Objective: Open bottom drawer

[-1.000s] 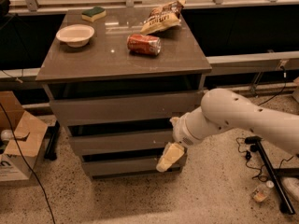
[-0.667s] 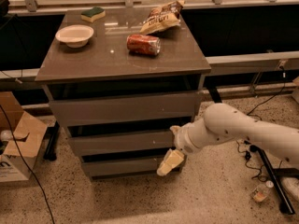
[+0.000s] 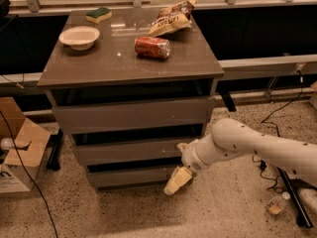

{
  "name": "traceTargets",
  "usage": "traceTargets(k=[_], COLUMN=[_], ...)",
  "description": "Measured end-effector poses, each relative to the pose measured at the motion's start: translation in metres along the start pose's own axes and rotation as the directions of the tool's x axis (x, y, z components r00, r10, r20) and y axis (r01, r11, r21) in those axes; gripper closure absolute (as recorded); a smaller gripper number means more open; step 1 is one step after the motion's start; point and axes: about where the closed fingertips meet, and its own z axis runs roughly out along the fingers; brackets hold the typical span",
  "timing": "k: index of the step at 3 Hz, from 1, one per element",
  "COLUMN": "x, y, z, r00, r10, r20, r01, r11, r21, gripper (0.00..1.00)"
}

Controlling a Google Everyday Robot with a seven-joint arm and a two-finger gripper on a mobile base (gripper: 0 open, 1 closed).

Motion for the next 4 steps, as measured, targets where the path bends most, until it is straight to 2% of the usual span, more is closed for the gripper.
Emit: traceTargets(k=[1,2,3,4], x=[0.017,0.039,0.081,0.113], y=[-0.009,-0.015,-0.039,-0.057], z=[0.049,0.09,0.14,0.173], r00=[0.998,0.996,0.994,0.991], r10=[0.058,0.086,0.101,0.121], r20=[0.006,0.019,0.047,0.061], r01=[-0.057,-0.084,-0.096,-0.114], r11=[0.9972,0.9933,0.9909,0.9882], r21=[-0.048,-0.079,-0.094,-0.102], gripper=[0.0,0.0,0.0,0.0])
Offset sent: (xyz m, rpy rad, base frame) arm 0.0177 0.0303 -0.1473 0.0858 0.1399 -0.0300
